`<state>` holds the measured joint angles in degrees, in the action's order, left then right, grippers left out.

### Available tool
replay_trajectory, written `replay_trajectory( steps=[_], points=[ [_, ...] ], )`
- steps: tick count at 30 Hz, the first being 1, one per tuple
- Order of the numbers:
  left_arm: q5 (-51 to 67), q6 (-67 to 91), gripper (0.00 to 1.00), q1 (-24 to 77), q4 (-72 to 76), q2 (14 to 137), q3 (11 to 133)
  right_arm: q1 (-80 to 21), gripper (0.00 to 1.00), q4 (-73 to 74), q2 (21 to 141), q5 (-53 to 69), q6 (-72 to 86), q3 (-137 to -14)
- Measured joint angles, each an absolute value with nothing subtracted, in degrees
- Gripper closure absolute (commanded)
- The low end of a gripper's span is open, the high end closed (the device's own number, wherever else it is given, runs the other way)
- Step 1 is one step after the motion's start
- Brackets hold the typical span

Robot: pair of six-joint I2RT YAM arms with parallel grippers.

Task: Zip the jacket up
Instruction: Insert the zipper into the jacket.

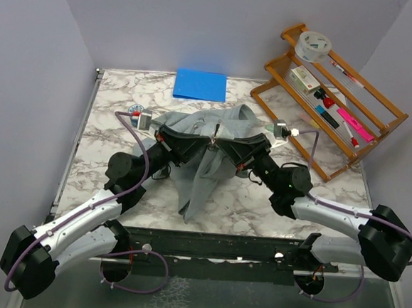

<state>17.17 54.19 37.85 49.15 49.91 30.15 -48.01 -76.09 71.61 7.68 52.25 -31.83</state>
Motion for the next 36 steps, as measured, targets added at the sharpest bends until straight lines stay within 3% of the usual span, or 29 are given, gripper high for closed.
replay_trajectory(
  steps=[12,26,28,33,36],
  points=[
    [17.8,51.88,1.0,40.03,45.56,53.82,19.0,-48.66,1.0,-63.46,65.87,0.64,49.82,-18.06],
    [10.74,49.67,1.0,45.01,48.73,60.27,11.38,-49.04,0.99,-62.39,72.86,-0.71,51.86,-12.99],
    [10.61,49.65,1.0,45.1,48.69,60.34,11.29,-49.01,0.92,-61.67,72.86,-0.43,51.7,-13.15],
    [10.59,49.69,1.0,45.15,48.4,61.08,11.05,-48.47,0.62,-55.4,70.11,0.32,49.89,-14.5],
    [10.98,49.71,1.0,45.52,47.94,61.21,10.7,-47.59,0.56,-47.72,65.54,0.4,48.05,-16.6]
  ],
)
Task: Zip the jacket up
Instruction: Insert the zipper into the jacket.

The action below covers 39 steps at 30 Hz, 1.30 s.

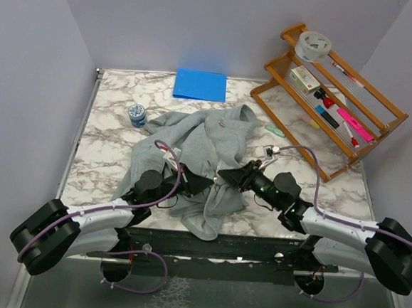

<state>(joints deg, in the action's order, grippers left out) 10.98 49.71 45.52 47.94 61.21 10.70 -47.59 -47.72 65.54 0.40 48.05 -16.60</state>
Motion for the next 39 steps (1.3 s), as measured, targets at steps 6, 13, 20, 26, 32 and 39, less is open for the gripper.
replay_trajectory(
  steps=[6,13,20,26,32,39],
  points=[
    [11.97,49.87,1.0,45.52,47.72,61.32,10.7,-47.57,0.58,-29.74,57.89,1.72,43.46,-21.47],
    [14.15,49.91,1.0,45.52,45.65,61.1,10.7,-47.35,0.54,-8.47,49.74,1.58,35.35,-27.29],
    [15.66,49.84,1.0,45.74,40.84,59.11,10.72,-47.13,0.5,3.18,46.37,0.58,18.28,-35.55],
    [16.51,49.78,1.0,45.78,39.09,59.11,10.81,-54.02,0.47,6.46,49.54,-1.96,0.47,-40.97],
    [17.06,49.63,1.0,45.78,38.13,59.33,10.98,-73.49,0.46,5.65,53.65,-9.65,-15.31,-39.81],
    [17.34,49.65,1.0,45.78,37.63,59.33,11.25,-76.2,0.34,1.74,55.05,-14.48,-24.69,-33.04]
  ],
)
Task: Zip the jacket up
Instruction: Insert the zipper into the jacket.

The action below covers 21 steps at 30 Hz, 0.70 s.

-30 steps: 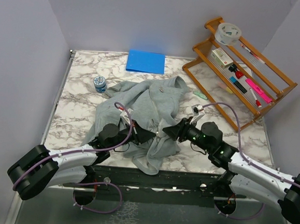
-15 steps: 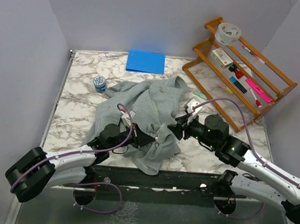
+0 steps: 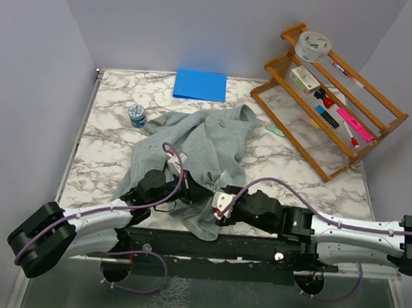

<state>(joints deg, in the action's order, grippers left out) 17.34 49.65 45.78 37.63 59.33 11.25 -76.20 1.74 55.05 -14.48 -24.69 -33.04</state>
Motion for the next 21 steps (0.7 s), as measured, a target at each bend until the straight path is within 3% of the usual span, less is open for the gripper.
replay_trajectory(
  steps=[17,21],
  points=[
    [17.43,49.63,1.0,45.78,37.56,60.14,11.46,-76.88,0.38,-2.46,63.02,-13.21,-34.65,-33.15],
    [17.43,49.63,1.0,45.78,37.56,60.23,11.46,-76.95,0.43,-2.48,64.16,-12.86,-35.7,-33.15]
  ],
)
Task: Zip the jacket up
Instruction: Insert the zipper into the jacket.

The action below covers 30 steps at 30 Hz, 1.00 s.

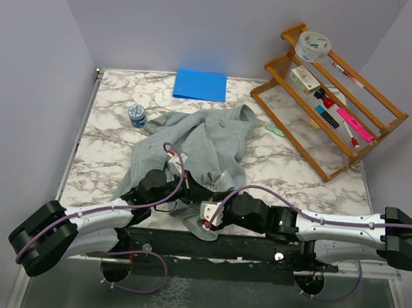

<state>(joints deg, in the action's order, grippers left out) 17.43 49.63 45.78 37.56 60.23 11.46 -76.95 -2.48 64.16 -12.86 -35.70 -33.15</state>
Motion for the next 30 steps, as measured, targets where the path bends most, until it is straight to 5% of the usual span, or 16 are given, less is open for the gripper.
replay_trajectory(
  steps=[23,30],
  points=[
    [17.37,49.65,1.0,45.78,37.56,60.4,11.57,-77.28,0.74,-2.55,65.28,-17.82,-40.53,-33.12],
    [17.37,49.63,1.0,45.78,37.52,60.45,11.57,-77.28,0.45,-3.36,65.1,-18.15,-40.07,-33.12]
  ],
)
